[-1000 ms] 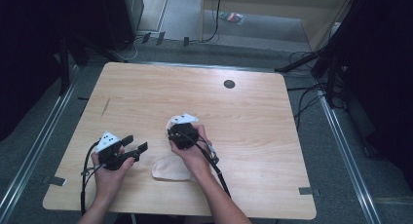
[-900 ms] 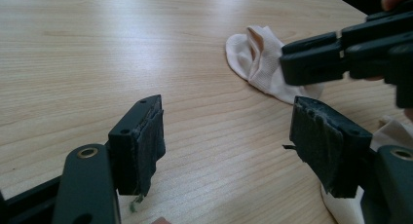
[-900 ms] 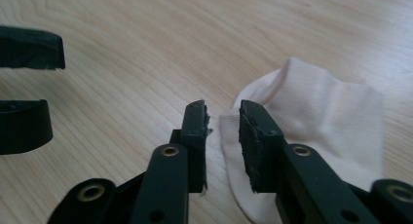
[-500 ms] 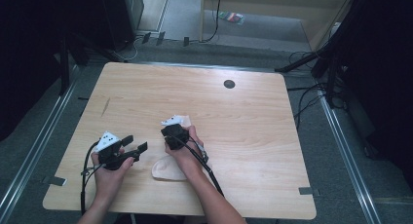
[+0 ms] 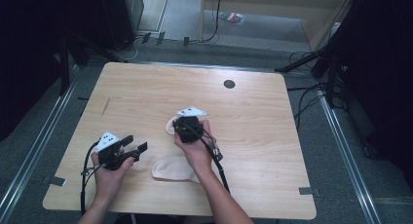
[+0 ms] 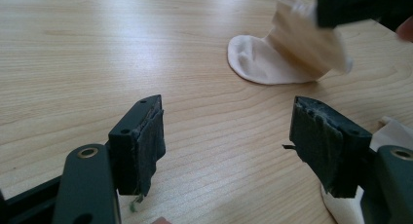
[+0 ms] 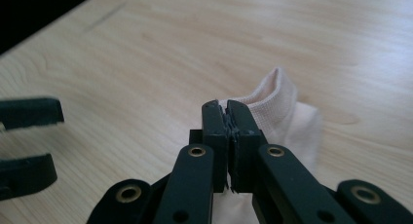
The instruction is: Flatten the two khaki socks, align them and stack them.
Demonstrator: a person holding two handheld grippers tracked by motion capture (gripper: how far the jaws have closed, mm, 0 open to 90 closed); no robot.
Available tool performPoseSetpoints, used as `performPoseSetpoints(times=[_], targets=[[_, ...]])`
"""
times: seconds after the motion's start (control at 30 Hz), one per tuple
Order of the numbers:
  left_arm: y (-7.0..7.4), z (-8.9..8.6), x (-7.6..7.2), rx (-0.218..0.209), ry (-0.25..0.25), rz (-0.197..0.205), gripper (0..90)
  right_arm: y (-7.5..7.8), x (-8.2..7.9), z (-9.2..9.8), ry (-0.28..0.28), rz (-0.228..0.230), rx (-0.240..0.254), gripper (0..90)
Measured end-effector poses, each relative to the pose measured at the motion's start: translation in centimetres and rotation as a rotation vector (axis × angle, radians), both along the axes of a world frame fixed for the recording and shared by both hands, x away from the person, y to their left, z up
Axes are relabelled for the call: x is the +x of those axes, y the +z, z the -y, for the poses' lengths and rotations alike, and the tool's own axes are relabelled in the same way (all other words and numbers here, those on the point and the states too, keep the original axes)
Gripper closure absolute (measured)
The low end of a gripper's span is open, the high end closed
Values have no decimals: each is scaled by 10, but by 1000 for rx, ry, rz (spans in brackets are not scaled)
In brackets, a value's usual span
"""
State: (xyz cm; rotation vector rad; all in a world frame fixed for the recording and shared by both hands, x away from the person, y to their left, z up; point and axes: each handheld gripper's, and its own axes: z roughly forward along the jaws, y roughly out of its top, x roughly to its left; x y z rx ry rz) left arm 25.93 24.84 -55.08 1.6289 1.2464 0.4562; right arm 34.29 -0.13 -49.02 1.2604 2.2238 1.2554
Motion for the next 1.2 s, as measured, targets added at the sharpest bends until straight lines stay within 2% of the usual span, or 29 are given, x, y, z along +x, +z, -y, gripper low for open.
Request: performPoseSetpoints(times=[0.1,0.17,0.3,0.37,0.47,0.57,0.67,0.73,0.8,0.83,0.93,1.03,1.2], targets=[[0,0,0,1,0,0,290,9,5,24,-35,-8,64,875],[0,0,0,2,0,-1,290,11,10,41,-54,-29,120,870],[0,0,0,5,0,-2,291,-2,24,80,-130,-108,233,869],[0,0,0,6,1,-3,291,-12,29,93,-163,-133,250,865],[0,0,0,7,2,-2,291,-26,34,108,-207,-162,241,844],[1,0,0,9,4,11,315,-41,38,124,-255,-157,231,759],[2,2,0,18,15,21,338,-49,38,139,-328,-183,240,703],[4,4,2,34,20,14,360,-49,36,145,-343,-149,242,668],[8,7,7,17,11,9,390,-45,33,146,-340,-126,227,643],[10,10,11,22,9,7,407,-44,33,147,-329,-109,219,642],[13,23,25,56,-26,-2,447,-42,33,145,-299,-105,203,621],[15,39,40,87,-52,9,521,-39,35,142,-274,-95,190,610],[14,64,67,139,-81,-20,586,-42,38,131,-256,-103,116,569]])
